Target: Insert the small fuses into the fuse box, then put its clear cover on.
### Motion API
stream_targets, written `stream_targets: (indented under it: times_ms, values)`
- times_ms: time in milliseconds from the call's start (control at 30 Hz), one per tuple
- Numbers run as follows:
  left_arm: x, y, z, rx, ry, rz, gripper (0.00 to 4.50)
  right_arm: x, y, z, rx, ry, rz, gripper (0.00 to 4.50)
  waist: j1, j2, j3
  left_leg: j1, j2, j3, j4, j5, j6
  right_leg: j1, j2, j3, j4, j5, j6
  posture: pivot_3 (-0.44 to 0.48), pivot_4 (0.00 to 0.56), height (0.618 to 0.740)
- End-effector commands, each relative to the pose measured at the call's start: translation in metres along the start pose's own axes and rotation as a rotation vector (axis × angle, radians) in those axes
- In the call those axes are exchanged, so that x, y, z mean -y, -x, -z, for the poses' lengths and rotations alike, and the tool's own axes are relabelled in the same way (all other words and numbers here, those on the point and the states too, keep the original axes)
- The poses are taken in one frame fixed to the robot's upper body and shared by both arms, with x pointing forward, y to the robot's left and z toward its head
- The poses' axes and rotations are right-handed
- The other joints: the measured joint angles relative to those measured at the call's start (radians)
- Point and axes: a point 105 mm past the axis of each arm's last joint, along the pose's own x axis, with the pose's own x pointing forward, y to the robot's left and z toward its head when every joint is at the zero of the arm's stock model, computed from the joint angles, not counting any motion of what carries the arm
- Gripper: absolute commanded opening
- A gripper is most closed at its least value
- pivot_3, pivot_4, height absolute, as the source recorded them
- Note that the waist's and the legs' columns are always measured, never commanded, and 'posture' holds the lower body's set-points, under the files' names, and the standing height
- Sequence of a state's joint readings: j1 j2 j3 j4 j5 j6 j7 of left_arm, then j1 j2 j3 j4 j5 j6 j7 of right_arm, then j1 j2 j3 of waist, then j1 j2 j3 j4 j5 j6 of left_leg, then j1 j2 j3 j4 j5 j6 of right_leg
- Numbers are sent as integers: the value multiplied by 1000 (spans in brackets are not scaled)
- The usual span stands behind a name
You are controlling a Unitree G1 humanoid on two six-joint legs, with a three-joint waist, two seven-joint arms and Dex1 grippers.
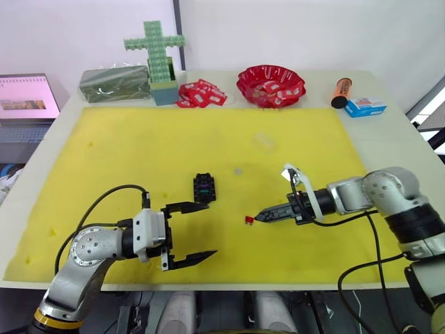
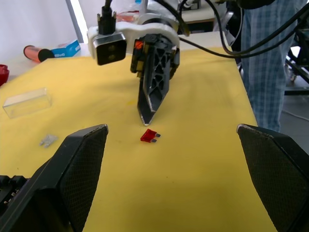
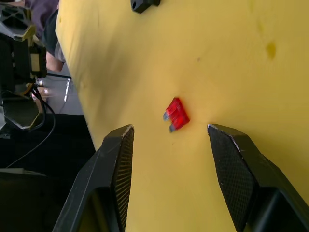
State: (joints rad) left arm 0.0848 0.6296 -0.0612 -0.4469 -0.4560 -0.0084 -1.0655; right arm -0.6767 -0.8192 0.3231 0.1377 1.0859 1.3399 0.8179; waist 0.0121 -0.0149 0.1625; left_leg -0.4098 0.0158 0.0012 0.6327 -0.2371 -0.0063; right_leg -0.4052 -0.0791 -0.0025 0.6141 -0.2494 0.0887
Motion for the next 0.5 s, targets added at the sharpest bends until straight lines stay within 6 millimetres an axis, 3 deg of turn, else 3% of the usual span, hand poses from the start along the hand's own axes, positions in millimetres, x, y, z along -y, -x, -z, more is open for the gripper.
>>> stream_targets:
  times_ms: [33, 500]
  values:
    - [1, 1, -5, 5, -28, 4, 4500, -3, -1, -7, -5, 37, -19, 2506, -1, 0, 0, 0, 0, 0, 0, 0, 0, 0, 0, 0, 0, 0, 0, 0, 150, 740]
    - [5, 3, -1, -1, -25, 23, 4500, -6, -13, -4, -54, 47, -73, 2506, -2, 0, 0, 1, 0, 0, 0, 0, 0, 0, 0, 0, 0, 0, 0, 0, 150, 740]
